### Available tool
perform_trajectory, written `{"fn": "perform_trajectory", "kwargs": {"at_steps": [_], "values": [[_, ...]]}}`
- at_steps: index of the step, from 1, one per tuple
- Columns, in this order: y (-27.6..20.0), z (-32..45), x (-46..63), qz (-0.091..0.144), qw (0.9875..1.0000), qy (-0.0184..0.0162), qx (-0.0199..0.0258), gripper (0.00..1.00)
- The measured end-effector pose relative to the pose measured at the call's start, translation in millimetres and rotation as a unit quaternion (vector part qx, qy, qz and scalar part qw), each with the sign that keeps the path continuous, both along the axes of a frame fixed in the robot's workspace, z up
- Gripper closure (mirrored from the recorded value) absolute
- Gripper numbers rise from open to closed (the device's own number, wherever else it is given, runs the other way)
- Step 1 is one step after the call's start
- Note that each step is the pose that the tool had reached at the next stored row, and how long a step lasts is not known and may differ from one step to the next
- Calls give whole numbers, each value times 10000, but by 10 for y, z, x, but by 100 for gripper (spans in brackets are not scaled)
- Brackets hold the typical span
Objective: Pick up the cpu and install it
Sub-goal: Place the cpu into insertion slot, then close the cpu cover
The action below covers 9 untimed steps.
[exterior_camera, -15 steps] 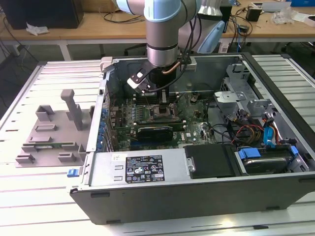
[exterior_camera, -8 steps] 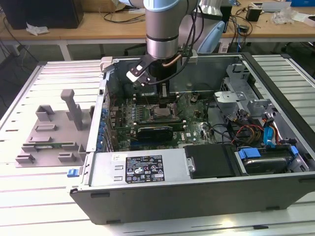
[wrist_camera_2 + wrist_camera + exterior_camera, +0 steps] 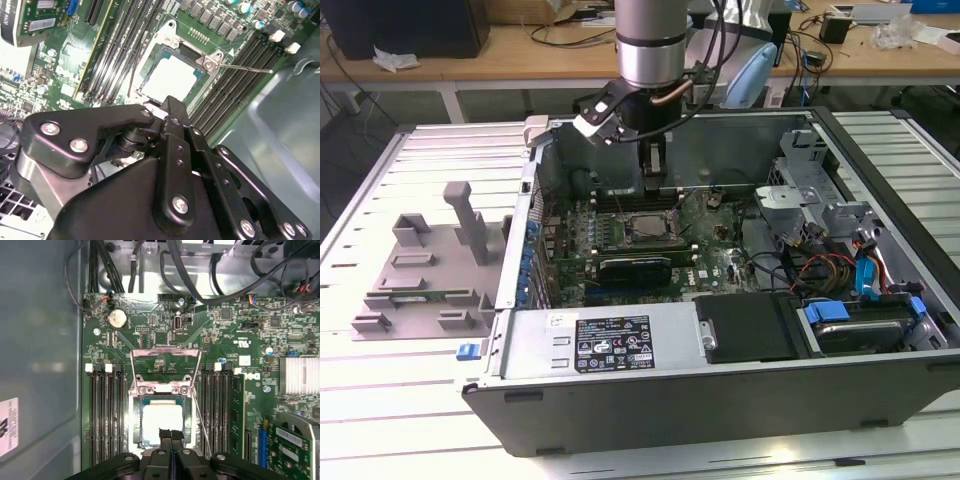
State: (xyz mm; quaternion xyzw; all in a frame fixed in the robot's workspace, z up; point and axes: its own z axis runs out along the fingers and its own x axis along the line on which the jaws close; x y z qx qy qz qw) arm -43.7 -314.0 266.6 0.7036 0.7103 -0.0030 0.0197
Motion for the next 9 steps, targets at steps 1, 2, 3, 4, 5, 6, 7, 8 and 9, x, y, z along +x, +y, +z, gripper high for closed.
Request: {"fn": "perform_trajectory", "kwargs": {"at_steps": [1,2,3,4,5,6,7,8,9], "values": [[0,13,0,0,10000,0,1,89],[0,15,0,0,10000,0,1,89],[0,15,0,0,10000,-1,1,89],[0,17,0,0,10000,0,0,89],[0,17,0,0,10000,0,0,89],[0,18,0,0,10000,0,0,89],[0,18,0,0,10000,0,0,89],[0,18,0,0,10000,0,1,89],[0,18,0,0,10000,0,0,89]]}}
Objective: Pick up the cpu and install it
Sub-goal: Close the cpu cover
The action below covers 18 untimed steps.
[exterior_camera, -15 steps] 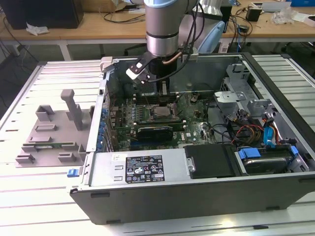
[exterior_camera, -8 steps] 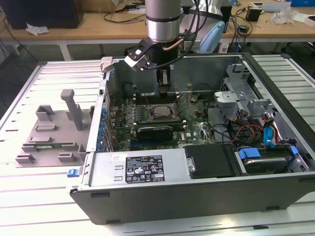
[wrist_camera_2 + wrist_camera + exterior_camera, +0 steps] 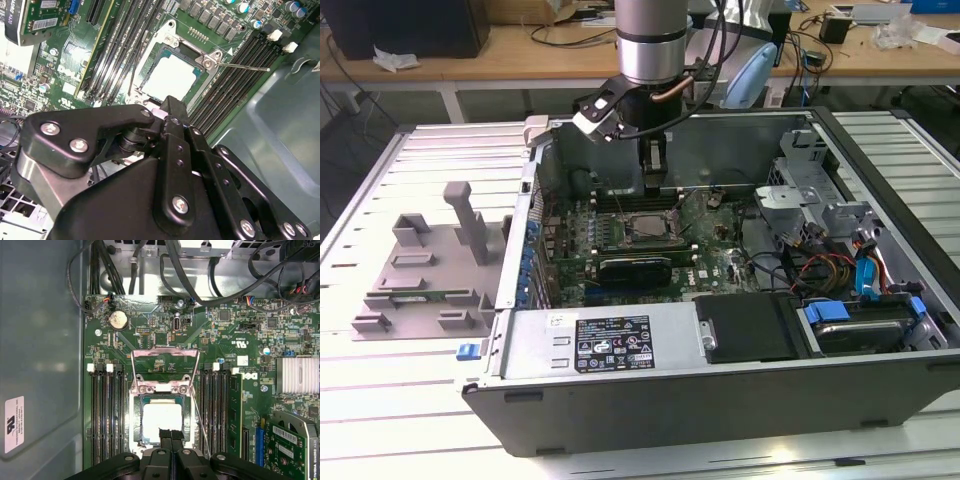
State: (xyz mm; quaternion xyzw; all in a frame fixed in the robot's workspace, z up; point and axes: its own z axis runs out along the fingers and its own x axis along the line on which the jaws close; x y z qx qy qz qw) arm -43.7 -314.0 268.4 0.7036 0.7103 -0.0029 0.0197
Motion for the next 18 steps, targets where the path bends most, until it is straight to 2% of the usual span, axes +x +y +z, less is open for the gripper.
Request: {"fn": "perform_trajectory", "kwargs": {"at_steps": [4,12,14,16,18], "values": [[0,1,0,0,10000,0,0,89],[0,55,0,0,10000,0,0,89],[0,57,27,0,10000,1,-1,89],[0,56,117,0,10000,0,0,89],[0,55,158,0,10000,0,0,89]]}}
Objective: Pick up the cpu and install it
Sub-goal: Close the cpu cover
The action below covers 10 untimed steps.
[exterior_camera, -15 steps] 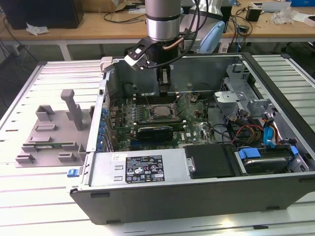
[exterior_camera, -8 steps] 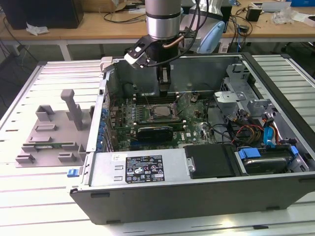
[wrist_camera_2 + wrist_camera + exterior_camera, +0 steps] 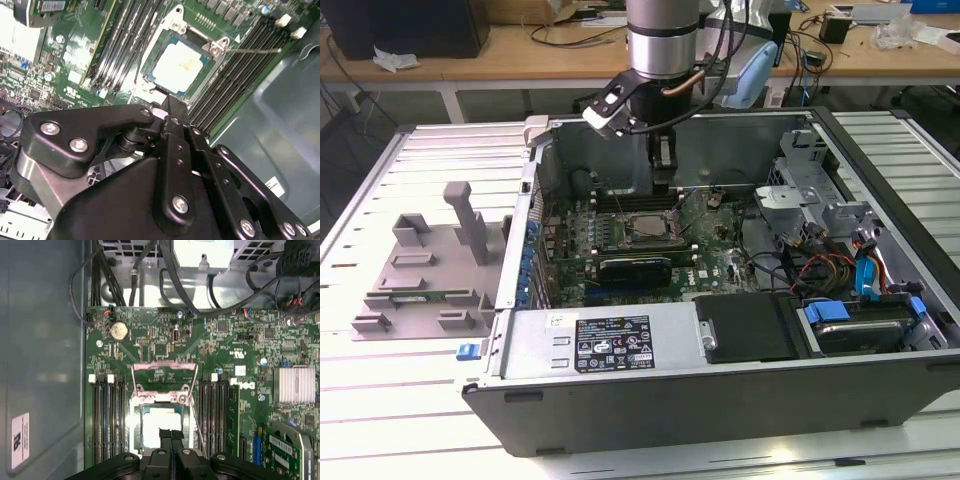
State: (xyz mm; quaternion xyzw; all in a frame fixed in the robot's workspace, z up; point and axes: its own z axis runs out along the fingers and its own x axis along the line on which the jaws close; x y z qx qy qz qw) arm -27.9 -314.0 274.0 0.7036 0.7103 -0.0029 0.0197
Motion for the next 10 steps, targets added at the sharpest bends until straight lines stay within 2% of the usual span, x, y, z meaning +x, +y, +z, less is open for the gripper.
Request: {"fn": "perform_trajectory", "kwargs": {"at_steps": [8,10], "values": [[0,0,231,-1,10000,0,0,89],[0,0,332,0,10000,0,-1,89]]}}
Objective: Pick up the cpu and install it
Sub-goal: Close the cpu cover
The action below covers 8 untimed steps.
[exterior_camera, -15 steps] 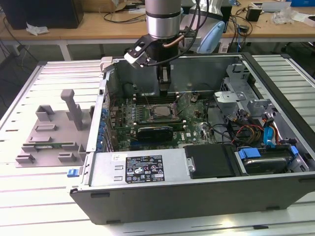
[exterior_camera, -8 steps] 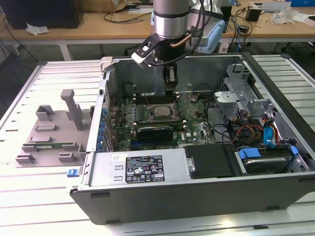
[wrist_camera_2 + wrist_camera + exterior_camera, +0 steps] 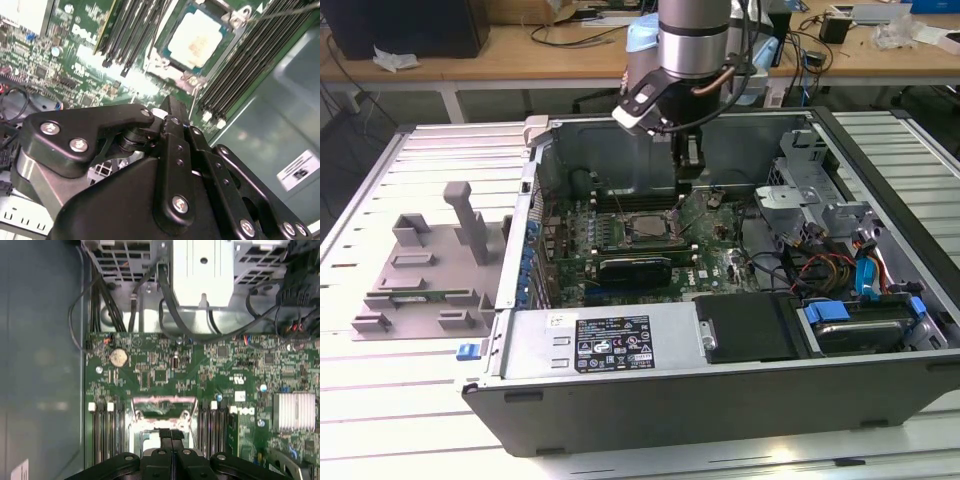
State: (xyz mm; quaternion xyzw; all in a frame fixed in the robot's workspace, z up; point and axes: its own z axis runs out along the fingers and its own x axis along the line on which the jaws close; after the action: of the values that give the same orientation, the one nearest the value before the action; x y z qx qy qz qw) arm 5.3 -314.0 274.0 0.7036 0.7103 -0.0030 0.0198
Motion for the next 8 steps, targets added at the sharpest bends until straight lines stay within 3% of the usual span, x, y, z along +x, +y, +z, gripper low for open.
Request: {"fn": "perform_trajectory", "kwargs": {"at_steps": [3,8], "values": [[0,-1,86,0,10000,0,1,89],[0,-3,368,0,10000,0,1,89]]}}
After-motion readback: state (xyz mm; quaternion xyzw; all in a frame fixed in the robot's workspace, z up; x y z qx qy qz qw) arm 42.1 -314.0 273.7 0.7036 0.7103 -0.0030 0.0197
